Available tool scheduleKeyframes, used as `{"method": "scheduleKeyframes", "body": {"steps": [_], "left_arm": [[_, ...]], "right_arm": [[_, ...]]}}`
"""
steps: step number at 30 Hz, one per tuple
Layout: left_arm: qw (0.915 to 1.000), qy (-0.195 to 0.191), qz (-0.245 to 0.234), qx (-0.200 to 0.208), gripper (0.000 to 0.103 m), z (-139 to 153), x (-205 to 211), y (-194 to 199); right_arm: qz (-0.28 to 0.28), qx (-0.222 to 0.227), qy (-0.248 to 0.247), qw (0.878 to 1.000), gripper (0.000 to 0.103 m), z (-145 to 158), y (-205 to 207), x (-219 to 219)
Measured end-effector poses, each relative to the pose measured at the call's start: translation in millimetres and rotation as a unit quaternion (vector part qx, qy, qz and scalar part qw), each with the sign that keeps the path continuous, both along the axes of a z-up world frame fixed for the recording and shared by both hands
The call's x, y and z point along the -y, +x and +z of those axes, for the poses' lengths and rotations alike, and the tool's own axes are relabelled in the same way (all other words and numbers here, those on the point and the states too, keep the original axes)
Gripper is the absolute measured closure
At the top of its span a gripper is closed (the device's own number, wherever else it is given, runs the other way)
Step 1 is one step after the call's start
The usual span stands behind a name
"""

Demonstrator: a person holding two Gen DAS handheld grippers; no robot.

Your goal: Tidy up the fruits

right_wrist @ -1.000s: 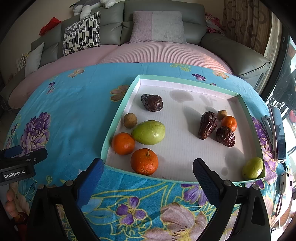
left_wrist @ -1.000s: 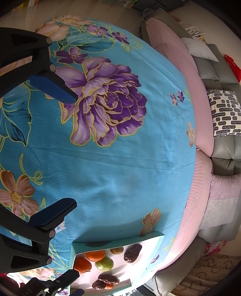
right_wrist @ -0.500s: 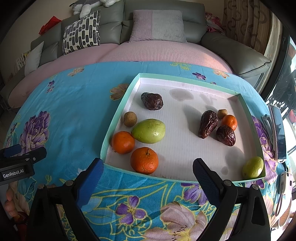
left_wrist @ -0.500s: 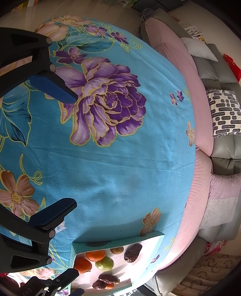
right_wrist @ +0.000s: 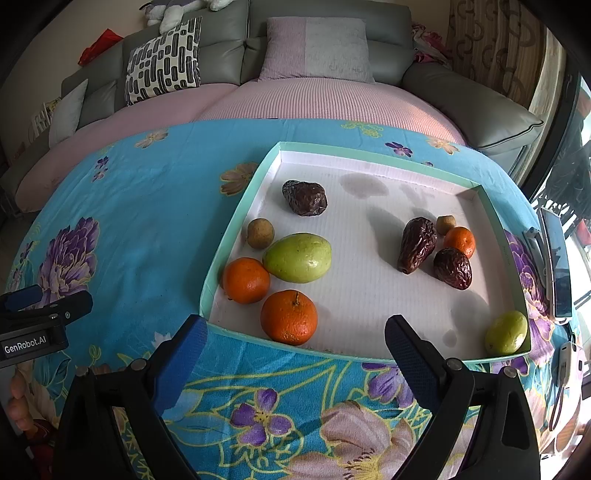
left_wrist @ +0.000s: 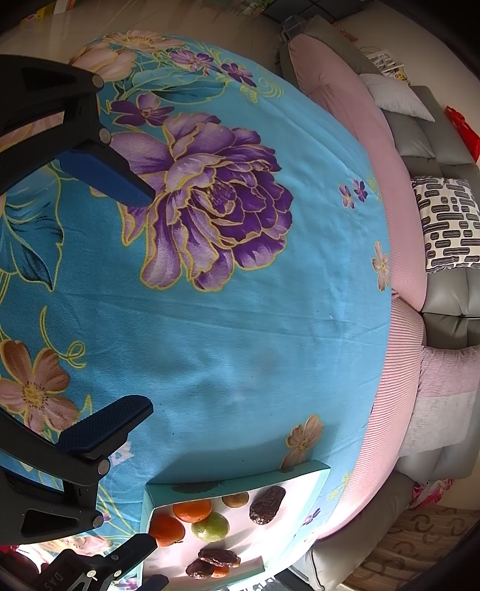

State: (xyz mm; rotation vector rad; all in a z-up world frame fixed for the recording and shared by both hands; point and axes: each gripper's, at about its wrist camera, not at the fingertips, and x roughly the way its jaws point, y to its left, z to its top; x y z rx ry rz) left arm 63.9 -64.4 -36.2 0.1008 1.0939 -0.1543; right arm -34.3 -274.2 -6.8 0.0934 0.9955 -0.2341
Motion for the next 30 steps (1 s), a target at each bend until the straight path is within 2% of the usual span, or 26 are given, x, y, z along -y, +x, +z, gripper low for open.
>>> {"method": "scheduleKeyframes", "body": {"steps": [30], "left_arm": [[1.0, 0.0, 0.001, -0.002, 0.0, -1.6, -1.0, -0.6]], "right_arm": [[0.002, -0.005, -0.001, 1.0, 0.006, -3.0, 0.8, -1.7]]}}
